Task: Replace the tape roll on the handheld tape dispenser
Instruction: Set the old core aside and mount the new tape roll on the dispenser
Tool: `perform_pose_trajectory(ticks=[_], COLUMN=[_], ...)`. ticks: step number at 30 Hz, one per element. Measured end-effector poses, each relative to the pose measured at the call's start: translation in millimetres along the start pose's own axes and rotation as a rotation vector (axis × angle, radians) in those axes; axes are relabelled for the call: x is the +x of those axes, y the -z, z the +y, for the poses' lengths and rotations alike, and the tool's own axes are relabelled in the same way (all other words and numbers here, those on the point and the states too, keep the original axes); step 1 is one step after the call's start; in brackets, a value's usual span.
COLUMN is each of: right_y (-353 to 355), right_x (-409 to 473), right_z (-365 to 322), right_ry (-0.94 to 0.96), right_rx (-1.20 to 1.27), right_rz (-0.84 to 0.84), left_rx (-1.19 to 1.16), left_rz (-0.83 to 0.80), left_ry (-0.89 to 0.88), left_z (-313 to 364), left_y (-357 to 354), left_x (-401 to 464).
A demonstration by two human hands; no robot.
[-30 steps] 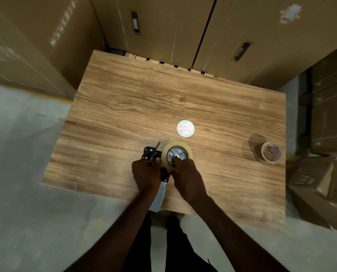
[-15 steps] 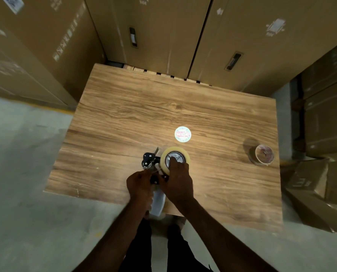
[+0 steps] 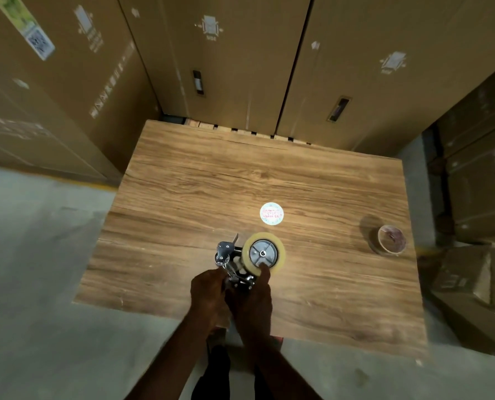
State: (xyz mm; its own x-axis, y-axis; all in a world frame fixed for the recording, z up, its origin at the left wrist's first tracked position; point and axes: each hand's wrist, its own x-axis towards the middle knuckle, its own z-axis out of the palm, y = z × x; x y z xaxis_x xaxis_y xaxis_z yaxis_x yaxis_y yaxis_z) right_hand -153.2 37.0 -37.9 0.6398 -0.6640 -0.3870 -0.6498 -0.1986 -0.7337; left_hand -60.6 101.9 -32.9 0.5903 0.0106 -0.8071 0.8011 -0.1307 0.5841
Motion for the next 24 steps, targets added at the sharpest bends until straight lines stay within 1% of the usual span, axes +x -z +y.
perform_pose_trajectory(ticks=[1,2,3,4,5,6,7,9,11,14,17,19,24], right_y=[-2,-1,3,5,2,-4,-9,-17,-22,-23,-23,-24,-21], right_x=[4,6,4,0,-1,-1,-1,4,11,19,24,26,24], right_z=[3,2,0,-4,-1,0,3,5,8,4,-4,-6,-2], right_ry=[0.013,0.029,0.102,0.166,0.298,0.406,0.474,0.516,0.572,0.562,0.515,0.504,0.533], right_rx=[-0.029,-0.157,-0.333,-0.479,-0.603,-0.663,-0.678,-0.678,-0.684,-0.683,-0.727,-0.726,-0.677], right_rz=[0.020,0.069,0.096,0.067,0.064,0.053,0.029,-0.018,0.011,0.025,0.000,-0.023,-0.013], left_rx=[0.056,0.135,0.203,0.252,0.269,0.269,0.265,0.255,0.281,0.369,0.386,0.393,0.509], left_rz=[0.031,0.052,0.067,0.062,0.055,0.059,0.052,0.035,0.031,0.028,0.025,0.012,0.026], left_ry=[-0.077,-0.144,-0.202,-0.219,-0.210,-0.196,-0.193,-0.193,-0.215,-0.267,-0.298,-0.283,-0.355], left_z=[-2,-3,-4,-6,-3,2,6,11,17,25,29,30,37], left_y=[1,3,4,4,5,7,7,10,11,10,10,12,11], left_x=[2,5,8,13,14,14,12,18,25,34,38,42,38])
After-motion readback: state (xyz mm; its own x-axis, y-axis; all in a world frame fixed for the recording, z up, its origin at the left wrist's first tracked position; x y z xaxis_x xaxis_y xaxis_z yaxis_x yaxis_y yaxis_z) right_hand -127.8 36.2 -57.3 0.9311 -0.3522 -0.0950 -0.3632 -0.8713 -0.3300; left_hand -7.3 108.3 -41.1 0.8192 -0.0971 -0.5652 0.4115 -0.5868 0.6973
